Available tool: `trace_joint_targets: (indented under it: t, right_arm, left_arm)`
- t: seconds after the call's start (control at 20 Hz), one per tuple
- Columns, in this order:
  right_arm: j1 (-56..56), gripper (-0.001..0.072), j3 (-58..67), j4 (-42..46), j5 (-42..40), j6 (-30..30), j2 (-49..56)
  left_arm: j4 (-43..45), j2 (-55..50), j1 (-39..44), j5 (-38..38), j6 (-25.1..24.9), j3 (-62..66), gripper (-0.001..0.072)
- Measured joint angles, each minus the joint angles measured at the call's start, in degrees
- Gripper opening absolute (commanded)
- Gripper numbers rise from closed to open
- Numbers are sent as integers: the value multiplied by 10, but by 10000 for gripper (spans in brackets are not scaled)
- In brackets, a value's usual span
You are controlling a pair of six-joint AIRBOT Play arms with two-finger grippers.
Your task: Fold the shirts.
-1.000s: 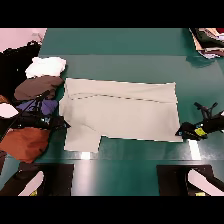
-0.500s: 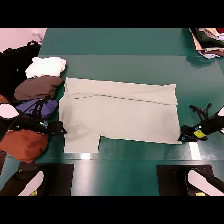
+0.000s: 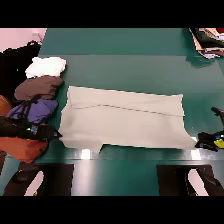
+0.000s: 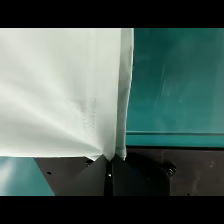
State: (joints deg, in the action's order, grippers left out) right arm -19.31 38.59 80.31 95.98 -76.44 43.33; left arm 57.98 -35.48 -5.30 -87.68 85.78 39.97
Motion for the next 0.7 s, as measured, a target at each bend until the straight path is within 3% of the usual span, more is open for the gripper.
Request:
trace_joint_targets:
  t: [0.3, 0.7]
  right_arm:
    - [51, 13, 110, -22, -32, -28, 80]
    - [134, 16, 314, -29, -112, -46, 324]
  left_arm:
    - [-4, -67, 0, 95, -26, 71, 26]
    - [-57, -381, 0, 233, -99, 241, 28]
